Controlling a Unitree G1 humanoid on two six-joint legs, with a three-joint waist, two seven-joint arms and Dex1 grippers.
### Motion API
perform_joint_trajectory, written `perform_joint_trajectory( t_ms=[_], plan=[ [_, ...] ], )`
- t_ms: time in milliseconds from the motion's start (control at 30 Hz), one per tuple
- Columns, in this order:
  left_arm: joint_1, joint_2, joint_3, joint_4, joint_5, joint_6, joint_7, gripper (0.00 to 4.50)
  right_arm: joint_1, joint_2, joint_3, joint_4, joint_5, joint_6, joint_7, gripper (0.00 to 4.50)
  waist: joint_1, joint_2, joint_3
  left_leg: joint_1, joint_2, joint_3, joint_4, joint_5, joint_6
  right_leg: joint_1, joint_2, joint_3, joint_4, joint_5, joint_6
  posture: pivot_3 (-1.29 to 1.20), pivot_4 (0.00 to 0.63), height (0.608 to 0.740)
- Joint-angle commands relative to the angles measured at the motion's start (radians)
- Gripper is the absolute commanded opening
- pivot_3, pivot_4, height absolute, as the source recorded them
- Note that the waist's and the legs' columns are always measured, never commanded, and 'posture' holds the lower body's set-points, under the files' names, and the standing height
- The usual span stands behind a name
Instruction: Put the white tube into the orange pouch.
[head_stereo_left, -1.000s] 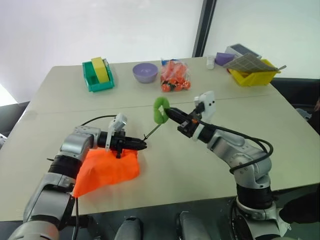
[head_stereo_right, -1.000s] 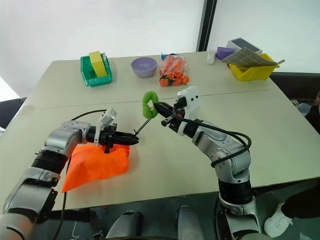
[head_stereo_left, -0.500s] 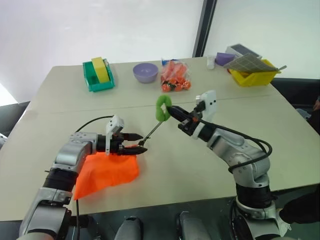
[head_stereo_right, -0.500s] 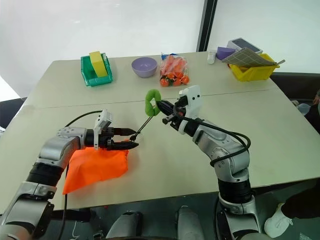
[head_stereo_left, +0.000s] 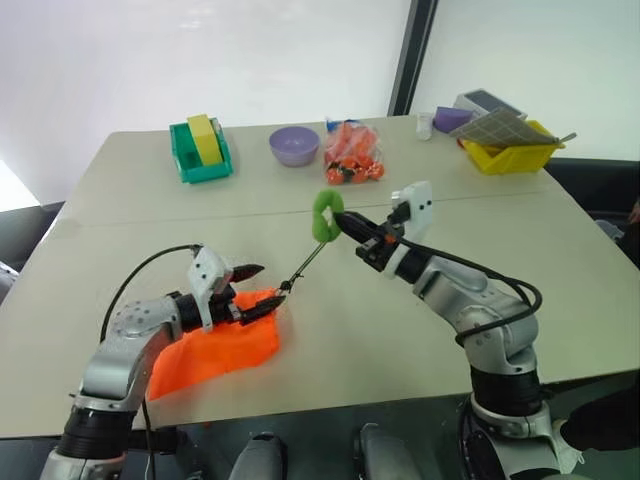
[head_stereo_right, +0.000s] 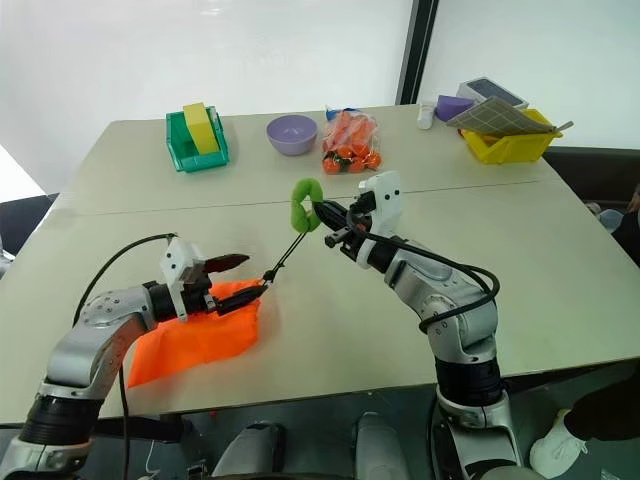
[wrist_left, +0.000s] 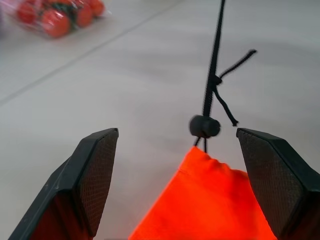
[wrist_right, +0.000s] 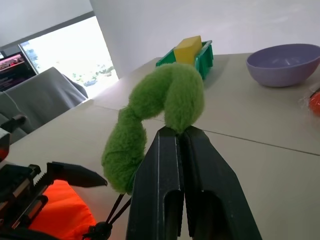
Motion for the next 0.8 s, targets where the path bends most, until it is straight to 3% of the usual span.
perform_joint_trajectory(
  t_ms=[33,300,567,733,800],
  plan=[
    [0.025,-0.027,-0.022,-0.074,0.115,-0.140,0.104,4.03,-0.027,0.019,-0.026,0.006,0.027,-0.035,0.009,0.00,0.000,0.000,0.000,0.000,0.000,0.000,0.000,0.000,0.000,0.000,0.000,0.000,0.000,0.000,0.000,0.00,0.150,0.740],
    [0.094,-0.099,-0.141,-0.163,0.378,-0.276,0.314,4.03,-0.068,0.103,-0.147,0.084,0.130,-0.007,-0.070,0.00,0.009,0.000,0.000,0.000,0.000,0.000,0.000,0.000,0.000,0.000,0.000,0.000,0.000,0.000,0.000,0.00,0.150,0.740],
    [0.115,-0.147,-0.212,-0.167,0.560,-0.252,0.452,4.03,-0.076,0.127,-0.202,0.106,0.233,0.045,-0.127,0.00,0.021,0.000,0.000,0.000,0.000,0.000,0.000,0.000,0.000,0.000,0.000,0.000,0.000,0.000,0.000,0.00,0.150,0.740],
    [0.133,-0.198,-0.192,-0.163,0.481,-0.195,0.449,4.03,-0.066,0.125,-0.191,0.096,0.255,0.055,-0.135,0.00,0.020,0.001,0.000,0.000,0.000,0.000,0.000,0.000,0.000,0.000,0.000,0.000,0.000,0.000,0.000,0.00,0.150,0.740],
    [0.144,-0.240,-0.122,-0.187,0.240,-0.050,0.359,4.03,-0.061,0.122,-0.182,0.087,0.259,0.056,-0.131,0.00,0.019,0.001,0.000,0.000,0.000,0.000,0.000,0.000,0.000,0.000,0.000,0.000,0.000,0.000,0.001,0.00,0.150,0.740]
  ],
)
